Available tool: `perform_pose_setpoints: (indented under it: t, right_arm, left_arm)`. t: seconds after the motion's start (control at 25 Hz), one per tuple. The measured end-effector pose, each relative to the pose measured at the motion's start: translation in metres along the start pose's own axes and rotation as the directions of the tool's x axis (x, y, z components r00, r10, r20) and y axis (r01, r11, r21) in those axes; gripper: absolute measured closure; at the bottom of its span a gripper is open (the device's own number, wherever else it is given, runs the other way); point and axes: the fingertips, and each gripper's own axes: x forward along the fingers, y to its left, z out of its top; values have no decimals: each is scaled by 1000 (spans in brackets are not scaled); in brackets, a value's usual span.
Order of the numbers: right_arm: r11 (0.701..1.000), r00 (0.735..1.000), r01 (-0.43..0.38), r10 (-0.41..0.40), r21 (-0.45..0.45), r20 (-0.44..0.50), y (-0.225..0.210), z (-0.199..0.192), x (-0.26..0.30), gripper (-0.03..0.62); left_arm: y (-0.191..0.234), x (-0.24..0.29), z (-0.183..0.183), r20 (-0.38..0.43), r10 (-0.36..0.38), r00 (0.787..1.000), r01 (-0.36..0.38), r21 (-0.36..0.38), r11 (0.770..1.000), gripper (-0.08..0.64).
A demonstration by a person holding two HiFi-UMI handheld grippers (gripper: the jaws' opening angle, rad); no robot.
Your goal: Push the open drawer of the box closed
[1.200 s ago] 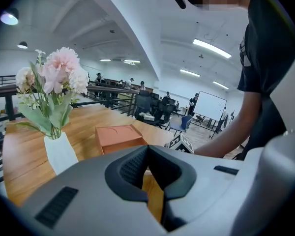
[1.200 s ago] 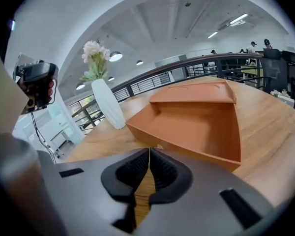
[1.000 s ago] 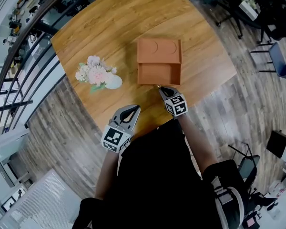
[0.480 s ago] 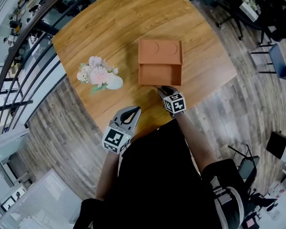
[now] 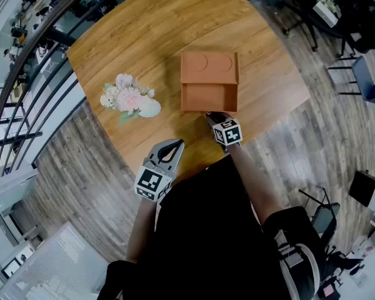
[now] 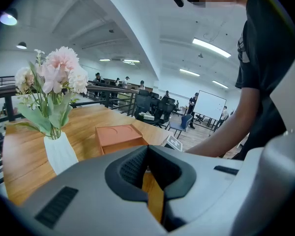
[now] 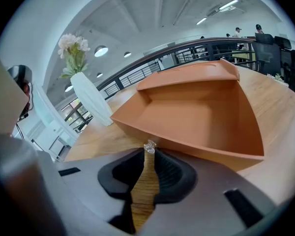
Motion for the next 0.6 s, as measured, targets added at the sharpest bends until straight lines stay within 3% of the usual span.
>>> perform_pose_setpoints:
  t: [0.6]
  right_arm:
    - [1000,999,20,-21,19,25,1,8,-3,515]
  left_arm:
    - [-2,2,-1,7,-11,1000,11,0,1000,537]
